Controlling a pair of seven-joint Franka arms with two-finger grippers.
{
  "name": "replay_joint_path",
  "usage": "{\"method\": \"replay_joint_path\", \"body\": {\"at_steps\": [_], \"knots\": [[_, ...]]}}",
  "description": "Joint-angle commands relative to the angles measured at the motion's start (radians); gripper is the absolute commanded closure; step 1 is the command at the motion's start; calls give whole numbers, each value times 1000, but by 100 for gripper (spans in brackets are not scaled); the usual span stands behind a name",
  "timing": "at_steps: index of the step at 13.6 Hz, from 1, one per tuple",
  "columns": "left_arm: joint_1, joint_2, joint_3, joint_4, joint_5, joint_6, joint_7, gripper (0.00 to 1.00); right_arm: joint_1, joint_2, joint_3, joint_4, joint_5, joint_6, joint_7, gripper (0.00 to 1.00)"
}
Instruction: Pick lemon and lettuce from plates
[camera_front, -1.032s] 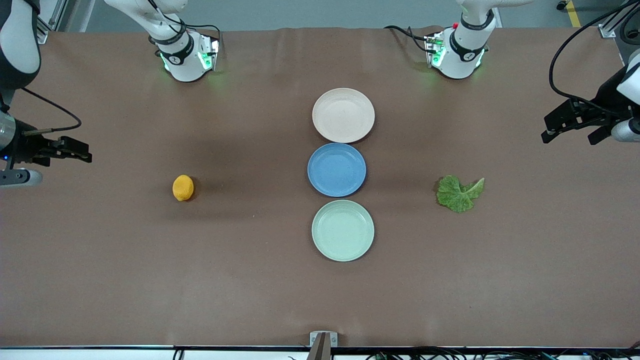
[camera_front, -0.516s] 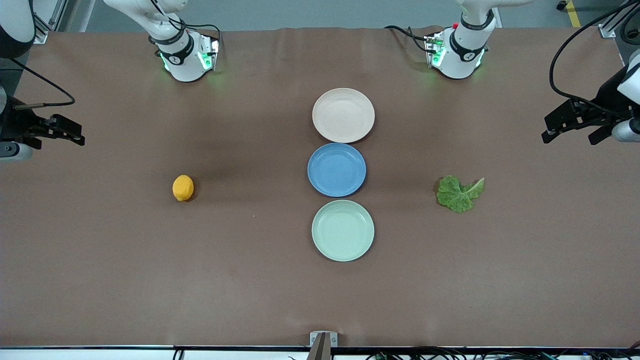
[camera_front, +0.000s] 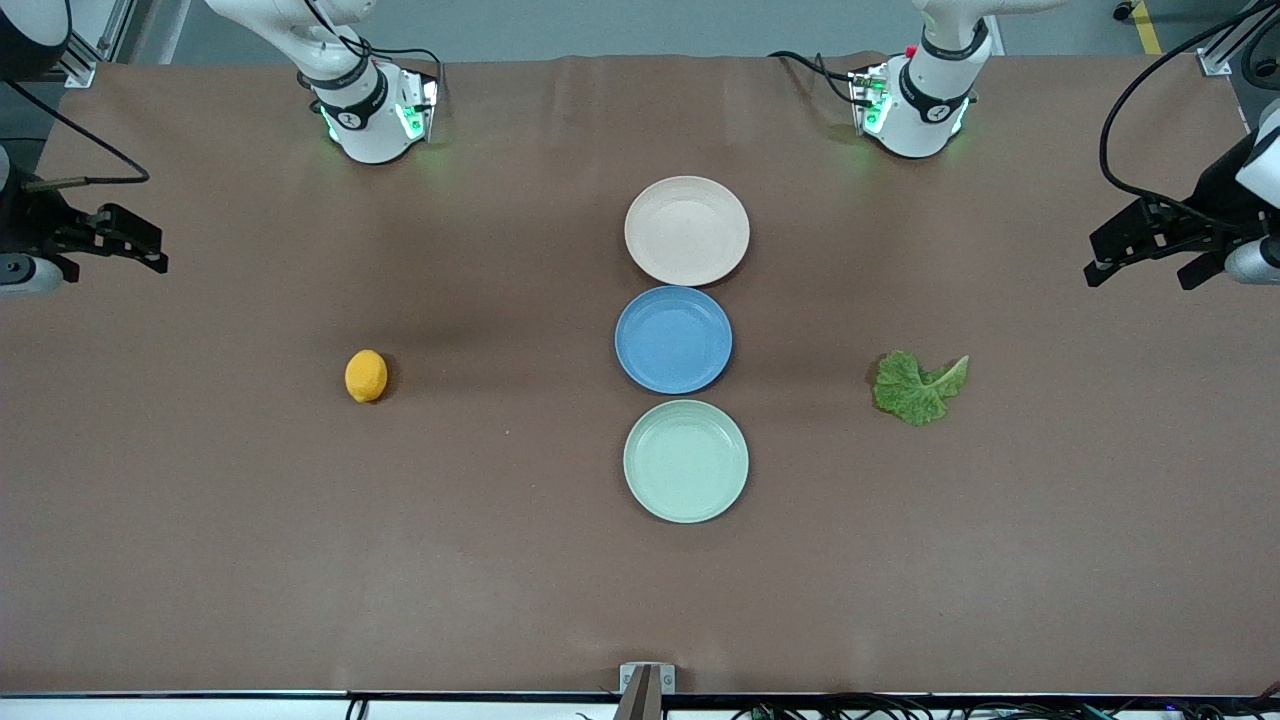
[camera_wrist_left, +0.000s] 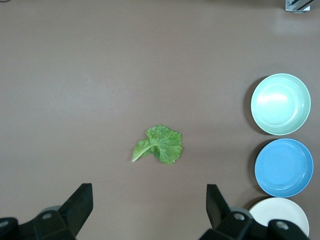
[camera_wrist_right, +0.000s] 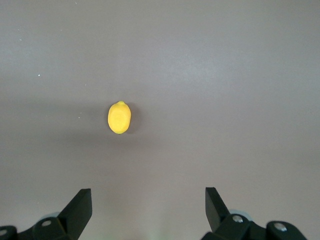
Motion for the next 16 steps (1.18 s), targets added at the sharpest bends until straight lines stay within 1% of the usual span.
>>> {"method": "replay_joint_path", "body": {"at_steps": [1,2,4,8,12,16], "knots": [[7,13,-6,28,9,-13,8,0,44,-37,-49,-39,21,9,-11,0],[7,13,-6,28,9,-13,8,0,61,-37,-65,-38,21,8,-11,0],[7,13,-4,28,9,-13,8,0,64,-40,-68,-38,22,5,-11,0],[7,13,-4,28,9,-13,8,0,53,-45,-60,-38,25,0,-6,0],[6,13,-4,28,12,-10,8,0,35,-54,-57,-38,62,0,-6,0],[6,13,-4,28,12,-10,8,0,30,-55,-43,-38,65,-4,-6,0]]}}
